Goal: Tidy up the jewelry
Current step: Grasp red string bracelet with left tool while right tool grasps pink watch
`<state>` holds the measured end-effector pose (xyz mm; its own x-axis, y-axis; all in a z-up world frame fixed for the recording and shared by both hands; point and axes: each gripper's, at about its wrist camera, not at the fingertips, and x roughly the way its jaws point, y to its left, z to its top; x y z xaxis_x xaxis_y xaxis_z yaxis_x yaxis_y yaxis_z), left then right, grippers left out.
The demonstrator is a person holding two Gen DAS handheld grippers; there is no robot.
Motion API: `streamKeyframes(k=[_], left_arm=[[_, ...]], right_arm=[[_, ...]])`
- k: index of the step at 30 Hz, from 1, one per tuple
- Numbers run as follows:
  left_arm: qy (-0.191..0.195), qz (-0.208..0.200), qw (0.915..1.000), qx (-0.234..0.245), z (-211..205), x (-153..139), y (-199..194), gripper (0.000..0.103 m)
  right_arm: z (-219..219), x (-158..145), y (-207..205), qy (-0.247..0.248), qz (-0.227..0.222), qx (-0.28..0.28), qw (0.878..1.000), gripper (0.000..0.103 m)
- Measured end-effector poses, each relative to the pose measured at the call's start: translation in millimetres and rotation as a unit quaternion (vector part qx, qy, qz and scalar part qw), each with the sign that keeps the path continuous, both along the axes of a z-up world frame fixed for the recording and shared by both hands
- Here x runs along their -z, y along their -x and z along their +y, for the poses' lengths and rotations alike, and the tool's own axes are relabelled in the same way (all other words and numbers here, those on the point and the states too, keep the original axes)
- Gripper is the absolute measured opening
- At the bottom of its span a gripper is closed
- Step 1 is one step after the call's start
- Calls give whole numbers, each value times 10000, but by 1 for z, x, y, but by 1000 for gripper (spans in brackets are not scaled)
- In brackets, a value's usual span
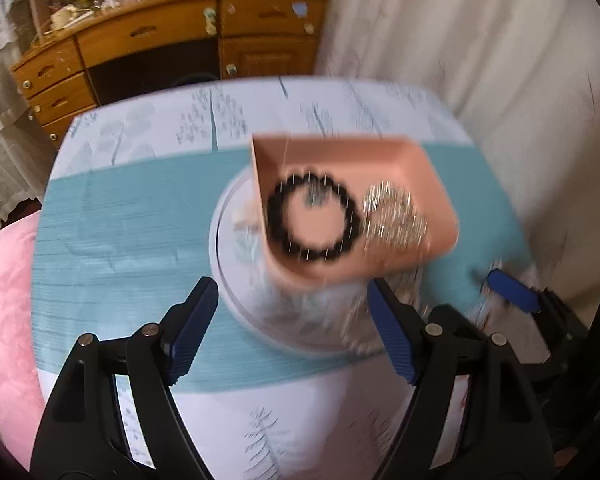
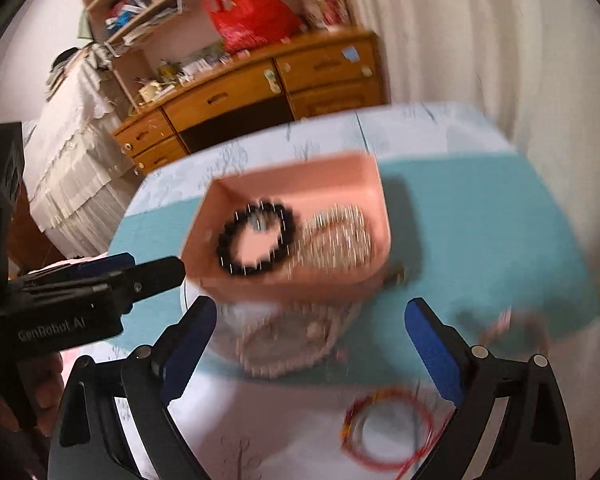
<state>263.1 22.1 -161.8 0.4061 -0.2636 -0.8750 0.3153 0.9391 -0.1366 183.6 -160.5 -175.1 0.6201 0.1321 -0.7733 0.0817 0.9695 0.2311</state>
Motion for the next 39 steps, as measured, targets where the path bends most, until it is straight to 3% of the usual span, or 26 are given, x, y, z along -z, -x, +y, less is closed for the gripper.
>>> streamKeyframes(k=[8,17,26,34,39], left_arm=[[-500,135,9967,621,5,27,26,75],[-239,-24,9909,1326,-15,33,38,75],[102,-19,9797,2004,-55,30,55,75],[199,148,9761,2160,-97,32,71,75],[-173,211,9770,2116,-129,41,83,75]], right_arm=[[38,40,52,365,439,9,9984,96],[52,62,83,507,503,683,9951,96],[28,73,96,723,621,1257,9875,96],[0,76,97,1250,691,1068,9840,96],[-26,76,96,1688,585,658,9817,96]])
